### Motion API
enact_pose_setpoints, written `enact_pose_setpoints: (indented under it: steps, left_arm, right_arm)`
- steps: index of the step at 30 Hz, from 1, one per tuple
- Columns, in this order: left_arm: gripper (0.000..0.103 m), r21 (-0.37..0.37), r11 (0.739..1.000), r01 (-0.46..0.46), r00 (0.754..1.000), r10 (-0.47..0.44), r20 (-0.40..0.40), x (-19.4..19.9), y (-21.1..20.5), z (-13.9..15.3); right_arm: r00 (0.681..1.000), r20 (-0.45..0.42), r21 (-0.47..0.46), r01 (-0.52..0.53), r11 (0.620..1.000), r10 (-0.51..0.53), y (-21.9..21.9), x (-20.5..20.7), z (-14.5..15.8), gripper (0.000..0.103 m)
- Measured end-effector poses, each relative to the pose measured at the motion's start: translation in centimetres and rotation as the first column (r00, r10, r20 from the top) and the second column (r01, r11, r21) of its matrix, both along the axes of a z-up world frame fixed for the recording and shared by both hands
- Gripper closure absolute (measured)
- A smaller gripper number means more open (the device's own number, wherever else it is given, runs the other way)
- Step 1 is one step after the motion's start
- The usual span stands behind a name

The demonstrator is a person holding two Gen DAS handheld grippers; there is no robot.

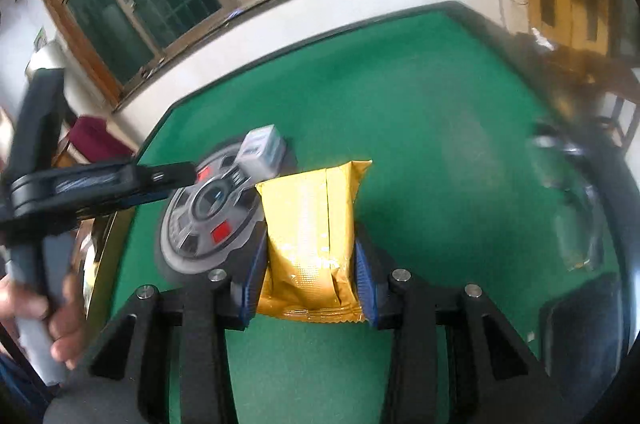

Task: Organize objects
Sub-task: 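Close the right gripper on the yellow packet while the left grasps the white barcode box, then carry the white box in the left gripper while the right carries the yellow packet toward the tray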

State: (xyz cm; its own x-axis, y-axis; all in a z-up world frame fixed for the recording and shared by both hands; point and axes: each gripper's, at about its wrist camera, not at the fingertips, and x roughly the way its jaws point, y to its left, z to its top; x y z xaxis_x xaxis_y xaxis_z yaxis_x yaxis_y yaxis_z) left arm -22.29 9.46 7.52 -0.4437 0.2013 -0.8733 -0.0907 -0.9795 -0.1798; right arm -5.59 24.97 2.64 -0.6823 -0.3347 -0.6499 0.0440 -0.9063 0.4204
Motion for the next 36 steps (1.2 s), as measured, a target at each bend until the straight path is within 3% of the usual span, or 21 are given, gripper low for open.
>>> enact_pose_setpoints:
  steps: [2,5,9,10,12,14,18,23,30,36]
  left_arm:
    - [0.054,-0.022,1.000,0.009,1.000,-0.009,0.016,-1.3,1.2,-0.8]
    - [0.053,-0.078,0.997,-0.007,1.000,0.009,0.025,-2.8,2.2,-1.7]
    - [0.054,-0.094,0.995,-0.016,0.999,0.019,0.030,-4.4,3.1,-2.8]
    - [0.056,-0.087,0.996,-0.019,1.000,0.020,0.012,-4.5,3.2,-3.1]
    - [0.074,-0.126,0.992,-0.025,0.999,0.028,0.021,-4.4,3.4,-4.0]
    - [0.074,-0.133,0.991,-0.030,0.999,0.032,0.008,-3.8,3.2,-3.9]
    - [0.074,-0.107,0.993,-0.038,0.999,0.034,-0.037,-0.5,1.9,-2.6]
    - [0.074,-0.135,0.989,-0.064,0.986,0.042,-0.162,6.8,-1.3,-0.4]
    - [0.074,-0.211,0.965,-0.157,0.939,0.080,-0.333,17.2,-5.2,1.8]
    - [0.073,-0.272,0.929,-0.251,0.897,0.117,-0.427,21.5,-7.2,1.7]
  right_arm:
    - [1.000,0.011,-0.051,0.014,0.999,-0.013,1.5,-0.1,0.6,0.066]
    - [1.000,0.020,-0.070,0.011,0.997,-0.009,1.5,0.0,0.7,0.066]
    - [1.000,0.025,-0.078,-0.007,0.997,0.009,1.0,0.3,0.7,0.066]
    - [1.000,0.026,-0.071,-0.013,0.997,0.015,0.8,0.3,0.8,0.066]
    - [0.999,0.029,-0.069,-0.014,0.997,0.016,0.7,0.4,0.6,0.066]
    - [0.999,0.036,-0.073,-0.009,0.997,0.012,0.9,0.3,0.5,0.066]
    - [0.999,0.038,-0.063,-0.004,0.998,0.007,0.9,0.1,0.5,0.066]
    - [0.999,0.027,-0.039,-0.036,0.999,0.037,-0.2,0.5,0.8,0.066]
    - [0.991,-0.001,0.023,-0.132,0.991,0.132,-3.2,1.5,1.1,0.066]
    - [0.966,-0.034,0.116,-0.251,0.961,0.256,-8.0,3.4,1.1,0.066]
